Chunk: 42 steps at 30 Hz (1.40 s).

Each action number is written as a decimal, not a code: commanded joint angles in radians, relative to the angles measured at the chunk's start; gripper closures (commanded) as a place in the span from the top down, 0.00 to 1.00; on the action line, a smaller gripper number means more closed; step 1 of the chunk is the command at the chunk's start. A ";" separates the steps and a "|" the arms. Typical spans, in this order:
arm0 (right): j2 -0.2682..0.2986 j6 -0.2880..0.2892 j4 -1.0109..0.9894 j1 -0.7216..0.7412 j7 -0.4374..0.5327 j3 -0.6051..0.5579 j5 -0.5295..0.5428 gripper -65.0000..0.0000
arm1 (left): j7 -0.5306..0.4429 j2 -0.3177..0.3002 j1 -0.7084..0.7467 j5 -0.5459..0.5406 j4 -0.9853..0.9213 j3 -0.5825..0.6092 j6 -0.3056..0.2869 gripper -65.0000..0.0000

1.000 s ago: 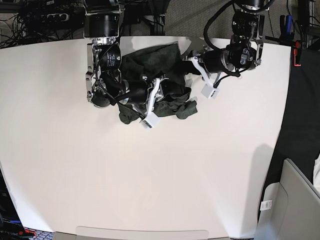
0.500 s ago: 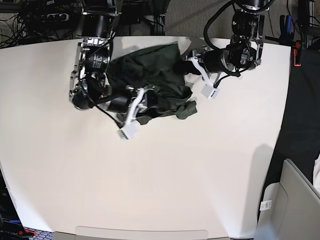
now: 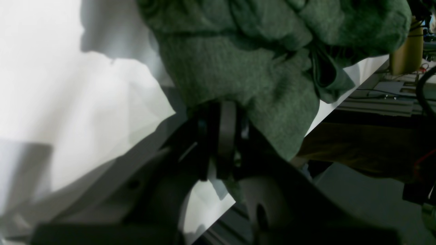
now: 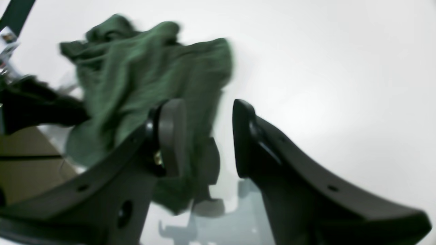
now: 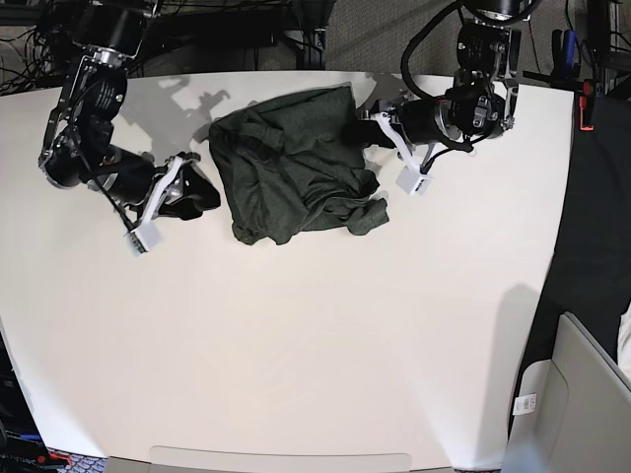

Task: Fold the T-shirt properly
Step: 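Release the folded end and withdraw the right gripper, then move the right gripper back onto the bundle and grasp its edge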

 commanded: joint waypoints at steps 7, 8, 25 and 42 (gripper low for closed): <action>-0.062 0.006 0.017 -0.015 0.006 -0.088 0.014 0.36 | 0.005 -0.008 -0.002 0.006 0.008 -0.003 0.003 0.04; -0.065 0.006 0.017 -0.015 0.006 -0.094 0.002 0.36 | 0.005 -0.006 -0.002 0.006 0.008 -0.003 0.003 0.04; -0.089 0.006 0.004 -0.011 0.033 -0.272 -0.130 0.08 | 0.005 -0.006 0.000 0.003 0.012 -0.004 0.003 0.04; -0.123 0.006 -0.062 0.134 0.006 -0.734 -0.166 0.09 | -0.021 -0.011 0.020 0.004 0.012 -0.004 0.003 0.04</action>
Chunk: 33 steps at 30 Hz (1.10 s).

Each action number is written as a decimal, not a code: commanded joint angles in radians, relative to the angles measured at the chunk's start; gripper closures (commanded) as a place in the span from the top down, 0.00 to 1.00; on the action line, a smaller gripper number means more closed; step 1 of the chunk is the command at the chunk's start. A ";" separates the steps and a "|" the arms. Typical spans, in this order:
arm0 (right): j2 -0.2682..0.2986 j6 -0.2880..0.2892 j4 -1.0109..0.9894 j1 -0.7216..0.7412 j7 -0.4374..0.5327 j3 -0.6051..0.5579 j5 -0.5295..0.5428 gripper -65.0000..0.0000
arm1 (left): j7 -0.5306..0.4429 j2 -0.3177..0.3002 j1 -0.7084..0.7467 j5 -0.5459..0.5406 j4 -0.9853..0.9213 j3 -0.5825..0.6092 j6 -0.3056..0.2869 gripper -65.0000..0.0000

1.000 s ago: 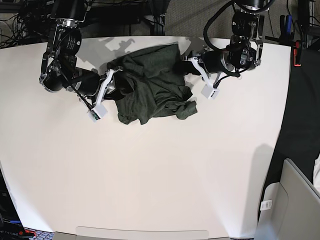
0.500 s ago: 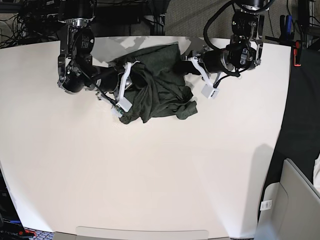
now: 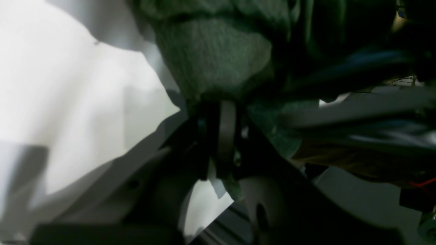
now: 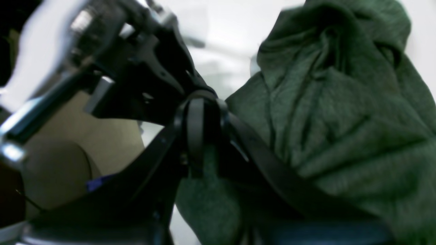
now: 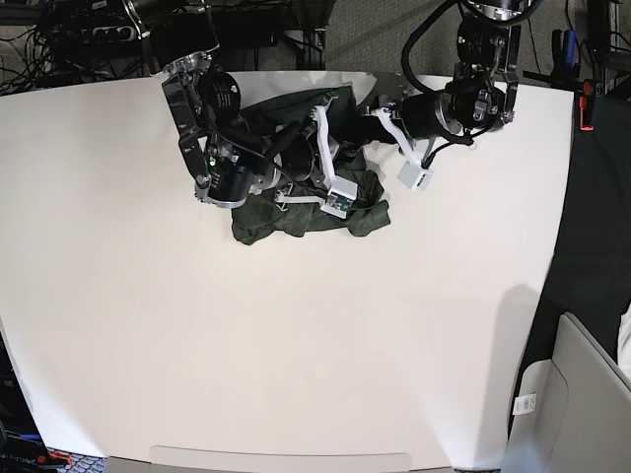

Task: Fold the T-shirt properly
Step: 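Move the right gripper back onto the bundle and grasp its edge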

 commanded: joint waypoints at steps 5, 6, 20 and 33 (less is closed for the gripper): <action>0.019 0.006 0.018 0.027 0.017 -0.013 0.023 0.09 | 0.006 -0.008 -0.005 0.008 0.011 -0.004 0.003 0.04; 0.023 0.006 0.021 0.023 0.033 0.012 0.023 0.09 | 0.006 -0.008 -0.005 0.008 0.011 -0.004 0.003 0.04; 0.065 0.006 0.149 -0.063 0.085 0.313 0.107 0.39 | 0.006 -0.008 -0.005 0.010 0.011 -0.003 0.003 0.04; 0.094 0.006 0.126 -0.045 0.131 0.362 0.010 0.41 | 0.006 -0.004 -0.005 0.010 0.008 -0.001 0.003 0.04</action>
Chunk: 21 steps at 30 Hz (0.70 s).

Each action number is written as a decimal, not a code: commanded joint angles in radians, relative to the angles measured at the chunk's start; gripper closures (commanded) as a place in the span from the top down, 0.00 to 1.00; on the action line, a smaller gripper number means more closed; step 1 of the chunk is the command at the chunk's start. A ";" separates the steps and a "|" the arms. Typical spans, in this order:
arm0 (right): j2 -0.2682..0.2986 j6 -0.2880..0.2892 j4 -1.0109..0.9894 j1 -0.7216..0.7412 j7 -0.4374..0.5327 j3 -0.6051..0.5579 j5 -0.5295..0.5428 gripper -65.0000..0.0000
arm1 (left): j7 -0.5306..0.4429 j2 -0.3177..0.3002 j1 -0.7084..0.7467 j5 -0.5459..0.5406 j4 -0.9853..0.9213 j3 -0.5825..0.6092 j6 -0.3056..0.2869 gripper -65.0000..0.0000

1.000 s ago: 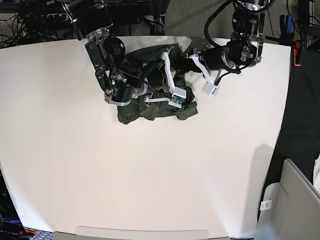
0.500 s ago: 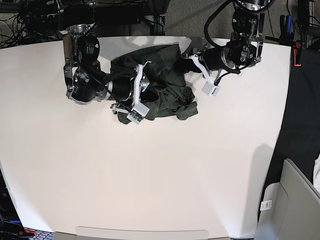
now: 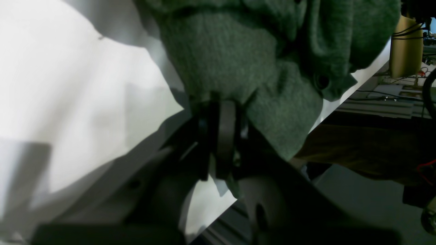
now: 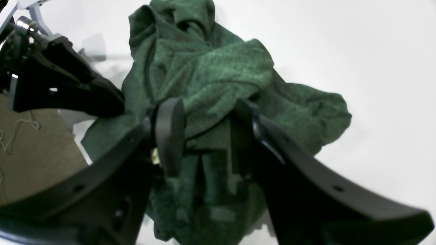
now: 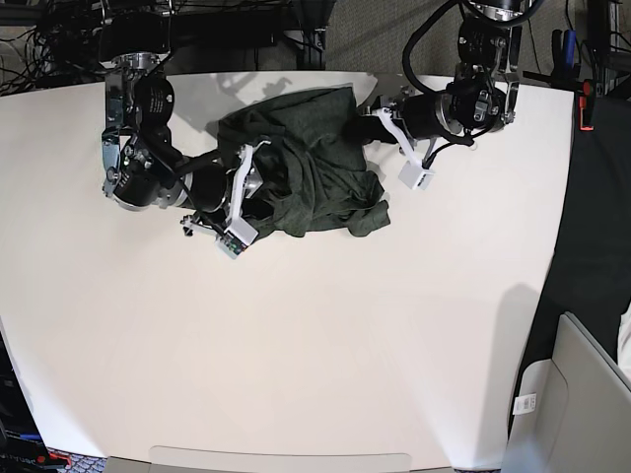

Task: Fold the T-shirt properly

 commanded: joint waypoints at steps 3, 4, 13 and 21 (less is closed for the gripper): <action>-0.015 0.005 -0.027 0.017 0.021 0.000 -0.009 0.53 | 0.006 -0.003 -0.005 0.006 0.008 -0.001 0.003 0.04; -0.016 0.005 -0.031 0.017 0.021 0.000 -0.012 0.57 | 0.006 -0.003 -0.005 0.006 0.008 -0.001 0.003 0.04; -0.032 0.005 -0.070 0.019 0.024 0.000 -0.012 0.60 | 0.006 -0.003 -0.005 0.006 0.008 -0.001 0.003 0.04; -0.081 0.005 -0.189 0.036 0.028 -0.002 -0.074 0.56 | 0.006 -0.003 -0.005 0.006 0.008 0.000 0.003 0.04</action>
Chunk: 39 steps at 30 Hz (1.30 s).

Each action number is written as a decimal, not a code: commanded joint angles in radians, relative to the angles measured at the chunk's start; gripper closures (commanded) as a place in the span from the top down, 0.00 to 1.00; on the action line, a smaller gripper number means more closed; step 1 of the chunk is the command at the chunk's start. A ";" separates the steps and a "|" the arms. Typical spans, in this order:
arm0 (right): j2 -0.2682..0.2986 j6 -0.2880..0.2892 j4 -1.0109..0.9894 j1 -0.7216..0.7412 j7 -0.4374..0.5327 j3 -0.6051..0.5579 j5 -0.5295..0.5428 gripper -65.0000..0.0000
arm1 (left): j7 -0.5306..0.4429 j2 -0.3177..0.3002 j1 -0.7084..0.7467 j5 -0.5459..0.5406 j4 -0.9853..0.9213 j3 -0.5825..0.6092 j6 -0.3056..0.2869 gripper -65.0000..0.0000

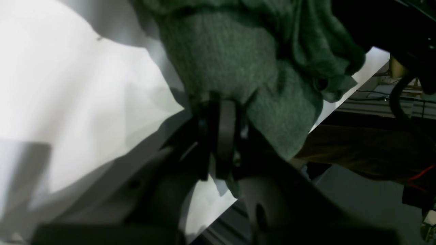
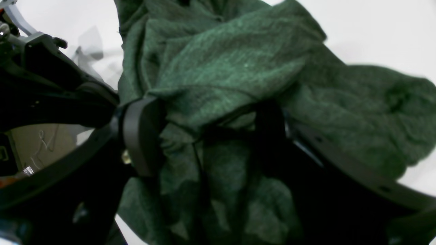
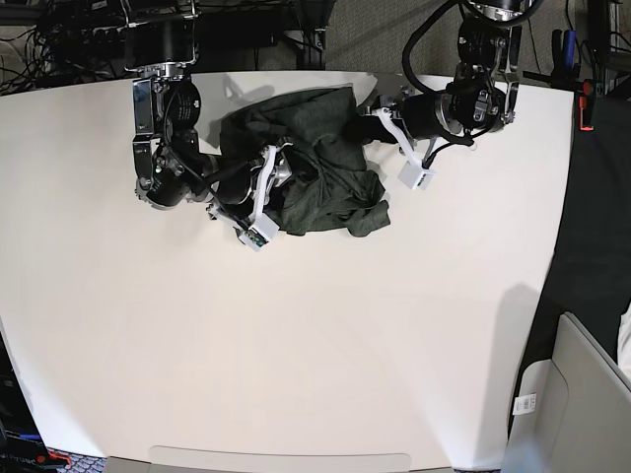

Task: Fold the T-shirt properly

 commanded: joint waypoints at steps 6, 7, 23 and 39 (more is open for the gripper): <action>0.004 0.002 0.053 0.026 0.003 -0.081 0.003 0.14 | 0.005 -0.004 -0.005 0.006 0.008 -0.001 0.003 0.04; 0.004 0.002 0.068 0.026 0.000 -0.088 0.003 0.09 | 0.005 -0.004 -0.005 0.006 0.008 -0.001 0.003 0.04; 0.004 0.002 0.145 0.025 -0.041 -0.261 0.130 0.07 | 0.005 -0.006 -0.003 0.006 0.008 -0.001 0.003 0.04; 0.070 0.002 0.101 0.071 -0.064 -0.398 0.078 0.28 | 0.005 -0.008 -0.005 0.006 0.026 -0.015 0.003 0.04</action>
